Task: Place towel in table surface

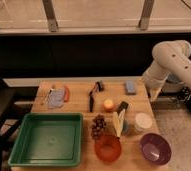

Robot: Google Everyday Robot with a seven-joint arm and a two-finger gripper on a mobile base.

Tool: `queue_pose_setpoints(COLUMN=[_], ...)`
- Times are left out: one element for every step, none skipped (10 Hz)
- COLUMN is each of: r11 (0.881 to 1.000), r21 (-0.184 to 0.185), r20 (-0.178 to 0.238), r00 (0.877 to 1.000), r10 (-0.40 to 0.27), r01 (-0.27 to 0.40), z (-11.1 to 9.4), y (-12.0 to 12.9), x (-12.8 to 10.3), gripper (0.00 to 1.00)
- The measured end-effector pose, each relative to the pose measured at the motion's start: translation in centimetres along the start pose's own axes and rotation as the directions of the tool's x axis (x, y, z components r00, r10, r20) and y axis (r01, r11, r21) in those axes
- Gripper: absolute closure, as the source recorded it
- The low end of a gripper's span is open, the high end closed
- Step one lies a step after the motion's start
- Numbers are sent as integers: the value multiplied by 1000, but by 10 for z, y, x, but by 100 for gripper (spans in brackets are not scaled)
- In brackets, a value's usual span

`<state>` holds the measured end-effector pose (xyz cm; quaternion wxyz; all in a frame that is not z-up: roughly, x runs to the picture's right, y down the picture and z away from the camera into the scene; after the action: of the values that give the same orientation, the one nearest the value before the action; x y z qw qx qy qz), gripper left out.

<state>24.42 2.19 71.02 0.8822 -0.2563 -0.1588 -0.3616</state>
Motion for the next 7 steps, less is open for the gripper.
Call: queue_pose_setpoints(r11=[999,993,987,975,965,949,940], r21=[-2,-7,-11,-17,-20,-17,-14], r20=[0,3,7,16,20,27,38], r00=[999,993,987,975,965,949,940], r10=[-53,-115,-159,-223,-262,-315,-340], r01=[53,115,159,224,262,315,341], z=[0,1,3,8,12,18,22], y=[-18,-39,-54,-76,-88,-108,-122], x=[-13,-29,-43,-65,-79,-100,-114], gripper=[34,34,34,34,34,34,34])
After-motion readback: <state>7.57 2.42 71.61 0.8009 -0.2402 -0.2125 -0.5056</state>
